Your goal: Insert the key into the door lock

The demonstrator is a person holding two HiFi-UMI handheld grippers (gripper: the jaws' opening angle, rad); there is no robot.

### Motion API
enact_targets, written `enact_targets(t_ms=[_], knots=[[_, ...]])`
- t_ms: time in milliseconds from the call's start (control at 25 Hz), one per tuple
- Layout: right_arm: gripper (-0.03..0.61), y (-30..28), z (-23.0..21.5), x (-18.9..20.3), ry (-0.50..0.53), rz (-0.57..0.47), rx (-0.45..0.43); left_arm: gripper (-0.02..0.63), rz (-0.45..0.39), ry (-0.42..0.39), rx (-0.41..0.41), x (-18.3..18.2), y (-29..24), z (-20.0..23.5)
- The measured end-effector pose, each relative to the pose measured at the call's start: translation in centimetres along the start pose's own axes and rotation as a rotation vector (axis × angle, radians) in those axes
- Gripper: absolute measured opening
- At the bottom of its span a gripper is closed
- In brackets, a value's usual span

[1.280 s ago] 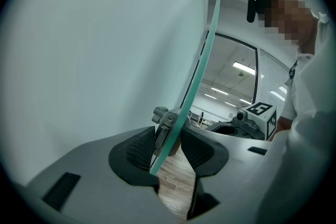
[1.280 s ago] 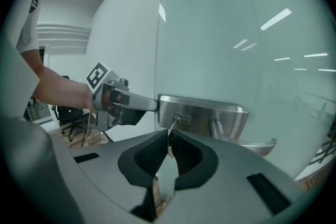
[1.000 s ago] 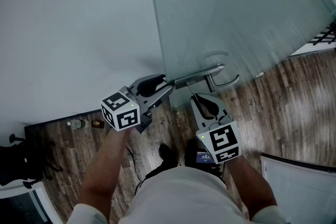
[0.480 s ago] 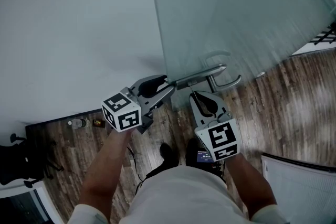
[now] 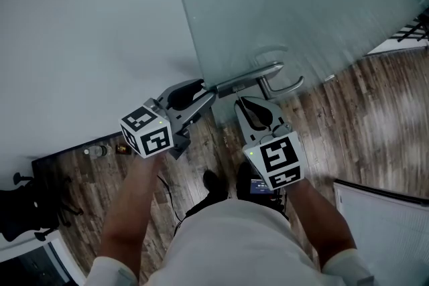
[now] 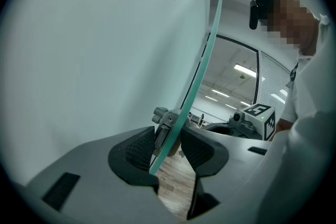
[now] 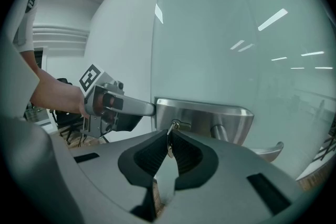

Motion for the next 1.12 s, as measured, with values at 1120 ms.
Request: enact_targets(t_ms=[1120], knots=[[0.029,-0.65,-0.10,0.00,0.003,-0.013,-0.031,0.156,-0.012,0.003,-0.030,0.14,0.04,-0.03]])
Point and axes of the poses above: the fingertips, and each gripper's own axes: y backward along the fingers, z to its left, x out of its underside, the point moved 6 cm from there along y, backward along the fingers, and after that the axes turned 14 degrees about -y, right-handed, at the moved point
